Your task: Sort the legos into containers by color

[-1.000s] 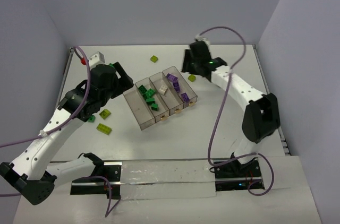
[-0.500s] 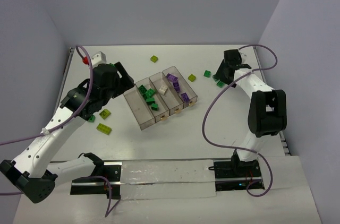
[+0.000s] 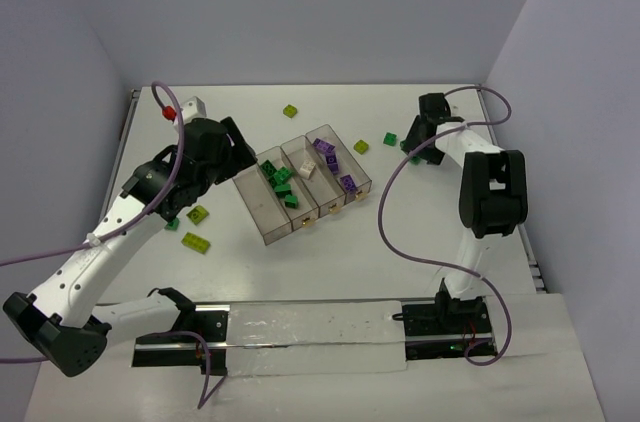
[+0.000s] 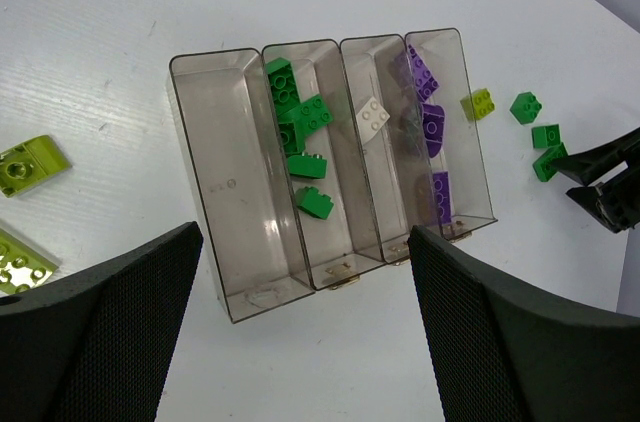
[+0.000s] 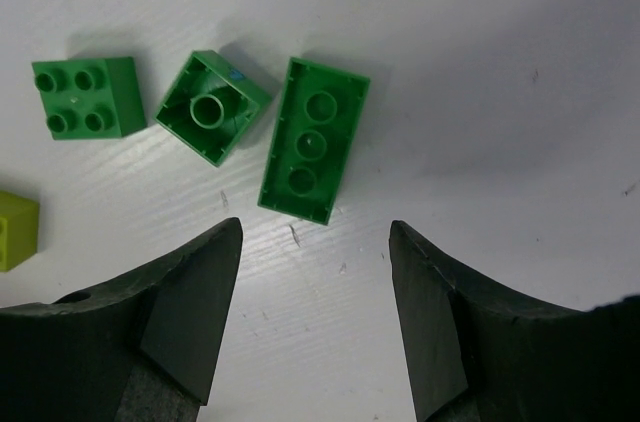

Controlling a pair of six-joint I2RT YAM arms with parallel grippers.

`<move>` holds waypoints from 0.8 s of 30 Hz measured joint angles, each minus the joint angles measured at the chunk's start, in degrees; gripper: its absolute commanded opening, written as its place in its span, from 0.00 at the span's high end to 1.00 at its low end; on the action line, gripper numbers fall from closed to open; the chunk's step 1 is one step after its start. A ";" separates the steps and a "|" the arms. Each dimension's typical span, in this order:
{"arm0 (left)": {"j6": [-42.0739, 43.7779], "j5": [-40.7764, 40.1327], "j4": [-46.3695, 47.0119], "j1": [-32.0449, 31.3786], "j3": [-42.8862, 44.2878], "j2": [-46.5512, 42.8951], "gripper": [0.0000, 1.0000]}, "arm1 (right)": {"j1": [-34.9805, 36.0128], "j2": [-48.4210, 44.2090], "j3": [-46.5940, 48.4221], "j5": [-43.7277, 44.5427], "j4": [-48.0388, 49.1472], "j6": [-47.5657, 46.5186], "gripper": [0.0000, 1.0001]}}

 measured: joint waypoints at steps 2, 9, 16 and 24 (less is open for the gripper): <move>0.03 0.05 0.01 0.00 0.00 0.17 0.08 | 0.00 0.98 1.00 -0.06 0.13 -0.18 0.32; 0.23 0.05 0.02 0.00 0.00 0.32 0.08 | 0.00 3.42 1.54 -0.57 0.08 -0.57 0.33; 0.28 0.05 0.02 0.00 0.00 0.34 0.08 | 0.00 4.67 2.41 -0.48 -0.41 -1.05 0.40; 0.28 0.03 0.02 0.00 0.00 0.34 0.08 | 0.00 6.13 5.14 0.16 -1.55 -1.41 0.42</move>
